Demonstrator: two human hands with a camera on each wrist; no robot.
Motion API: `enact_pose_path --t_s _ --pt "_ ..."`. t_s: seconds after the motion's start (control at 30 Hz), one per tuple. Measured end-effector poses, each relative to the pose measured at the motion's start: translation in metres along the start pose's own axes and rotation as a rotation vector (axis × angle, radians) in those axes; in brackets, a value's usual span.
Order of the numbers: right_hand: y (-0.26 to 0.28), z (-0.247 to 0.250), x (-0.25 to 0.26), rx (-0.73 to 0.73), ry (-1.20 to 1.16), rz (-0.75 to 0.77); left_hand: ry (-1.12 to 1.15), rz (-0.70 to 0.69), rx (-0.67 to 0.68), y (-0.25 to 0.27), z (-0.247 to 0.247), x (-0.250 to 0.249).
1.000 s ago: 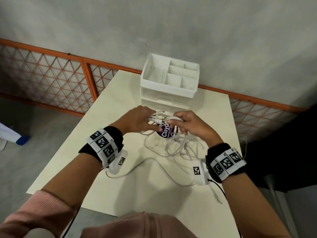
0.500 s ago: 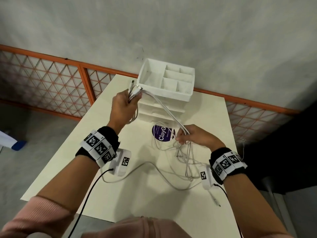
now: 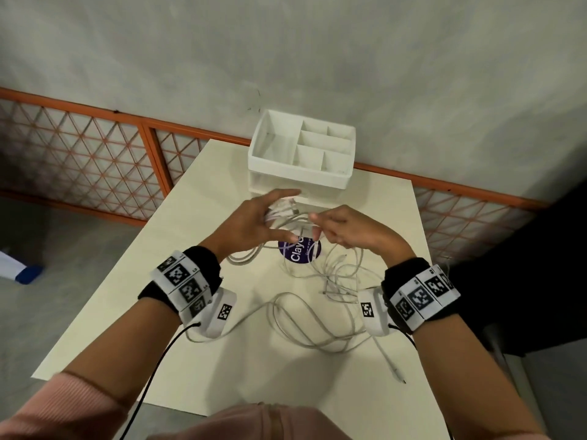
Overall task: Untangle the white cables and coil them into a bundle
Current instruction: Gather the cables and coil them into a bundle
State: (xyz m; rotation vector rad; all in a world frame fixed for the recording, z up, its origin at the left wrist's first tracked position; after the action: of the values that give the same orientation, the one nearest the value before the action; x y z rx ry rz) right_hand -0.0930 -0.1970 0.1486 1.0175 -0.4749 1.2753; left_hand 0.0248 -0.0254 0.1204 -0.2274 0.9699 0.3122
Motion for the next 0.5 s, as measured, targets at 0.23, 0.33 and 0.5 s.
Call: enact_pose_path --t_s 0.23,0.33,0.5 --pt "0.003 0.007 0.01 -0.07 -0.185 0.146 -0.127 -0.031 0.062 -0.014 -0.001 -0.009" --pt "0.0 0.004 -0.008 -0.093 -0.204 0.166 -0.125 -0.088 -0.123 -0.013 0.011 -0.021" --pt "-0.015 -0.008 -0.058 -0.059 -0.099 0.004 0.047 -0.09 -0.509 -0.01 0.03 -0.025"
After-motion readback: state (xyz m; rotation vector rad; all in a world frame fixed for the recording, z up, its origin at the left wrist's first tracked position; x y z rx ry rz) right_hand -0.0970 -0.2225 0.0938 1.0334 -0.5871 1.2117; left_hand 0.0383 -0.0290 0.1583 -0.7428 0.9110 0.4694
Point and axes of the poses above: each hand's wrist, its own y-axis away from the middle knuckle, its own z-axis out of the back of the hand, x = y × z, the point moved 1 cm from there along -y, towards the middle knuckle, and after that the axes turned 13 degrees about x, right-handed, at the moved point
